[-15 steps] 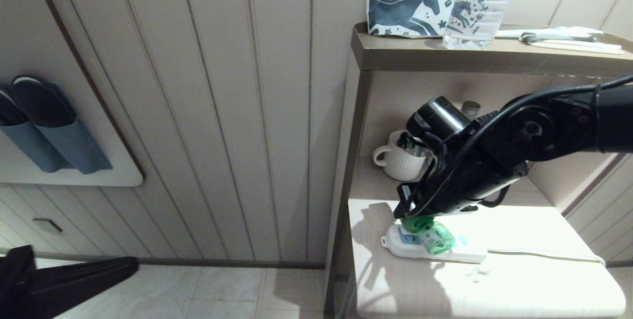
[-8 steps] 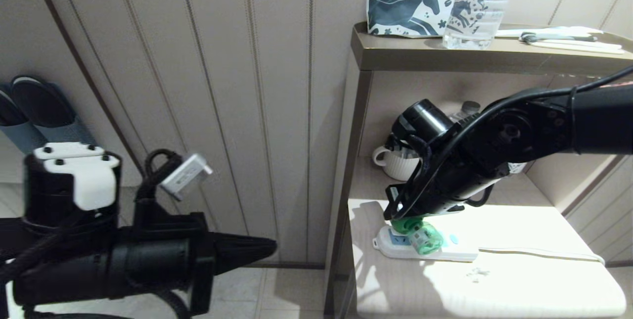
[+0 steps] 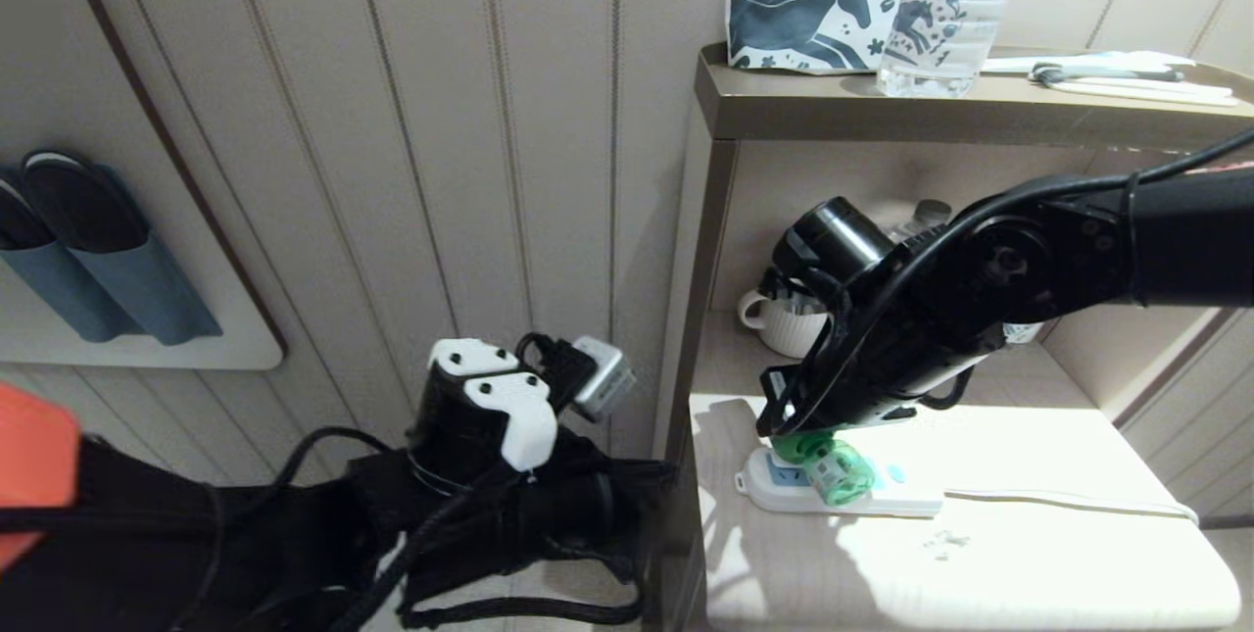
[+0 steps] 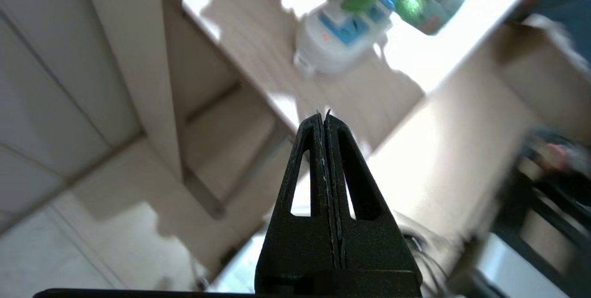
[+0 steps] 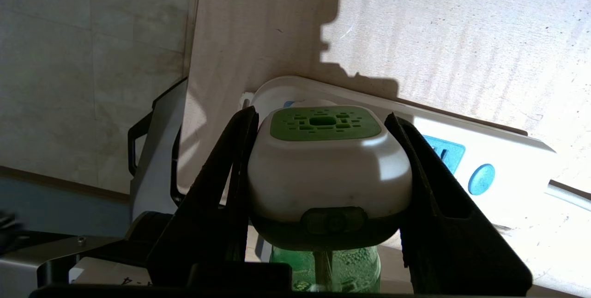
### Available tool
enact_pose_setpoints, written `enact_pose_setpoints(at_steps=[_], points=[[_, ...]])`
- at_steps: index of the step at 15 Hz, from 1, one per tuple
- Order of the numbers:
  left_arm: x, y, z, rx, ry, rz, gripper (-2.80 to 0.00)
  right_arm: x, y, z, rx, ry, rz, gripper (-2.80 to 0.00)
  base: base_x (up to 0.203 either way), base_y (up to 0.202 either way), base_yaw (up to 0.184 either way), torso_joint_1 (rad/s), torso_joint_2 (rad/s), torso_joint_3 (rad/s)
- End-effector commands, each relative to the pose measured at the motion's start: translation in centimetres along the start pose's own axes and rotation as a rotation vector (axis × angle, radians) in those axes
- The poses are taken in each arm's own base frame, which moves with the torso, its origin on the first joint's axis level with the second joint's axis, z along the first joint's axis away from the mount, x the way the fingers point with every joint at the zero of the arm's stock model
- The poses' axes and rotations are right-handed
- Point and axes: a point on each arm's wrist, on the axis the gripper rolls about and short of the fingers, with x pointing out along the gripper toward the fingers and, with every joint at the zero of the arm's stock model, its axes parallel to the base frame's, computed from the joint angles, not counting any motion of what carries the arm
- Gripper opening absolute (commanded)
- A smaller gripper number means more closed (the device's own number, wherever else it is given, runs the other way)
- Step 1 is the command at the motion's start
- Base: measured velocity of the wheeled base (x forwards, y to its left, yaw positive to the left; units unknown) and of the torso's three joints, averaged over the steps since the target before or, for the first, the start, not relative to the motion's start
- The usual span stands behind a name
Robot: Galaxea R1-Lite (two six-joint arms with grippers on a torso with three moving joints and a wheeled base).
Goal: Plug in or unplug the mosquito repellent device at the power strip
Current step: Hold the socket with your left hand and unplug it with your right hand
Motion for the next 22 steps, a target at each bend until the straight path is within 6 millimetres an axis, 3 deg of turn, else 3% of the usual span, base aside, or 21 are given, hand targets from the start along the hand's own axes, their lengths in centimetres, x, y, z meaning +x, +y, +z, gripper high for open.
enact_pose_setpoints(at_steps=[1,6,11,16,22], points=[[3.3,-1.1,-1.4,0.016,0.014,0.037,-2.8,-0.1,0.0,0.0,0.001,0.002,0.0,-2.8,0.0,0.0,0.0,0.0,0.0,0.0],[6.1,-3.3,-2.1,0.012,0.006,0.044,-2.8,-0.1,0.0,-0.1,-0.001,0.004,-0.001,-2.8,0.0,0.0,0.0,0.0,0.0,0.0],[8.1,-3.9,-3.0,0.021,0.024,0.053,-2.8,0.0,0.2,-0.2,-0.005,0.006,0.001,-2.8,0.0,0.0,0.0,0.0,0.0,0.0],[9.1,-4.6,-2.0,0.021,-0.017,0.064,-2.8,0.2,0.2,-0.4,-0.001,0.018,-0.002,-2.8,0.0,0.0,0.0,0.0,0.0,0.0],[10.3,-4.6,-2.2,0.015,-0.023,0.081,-2.8,0.1,0.5,-0.5,-0.004,0.018,0.002,-2.8,0.0,0.0,0.0,0.0,0.0,0.0]])
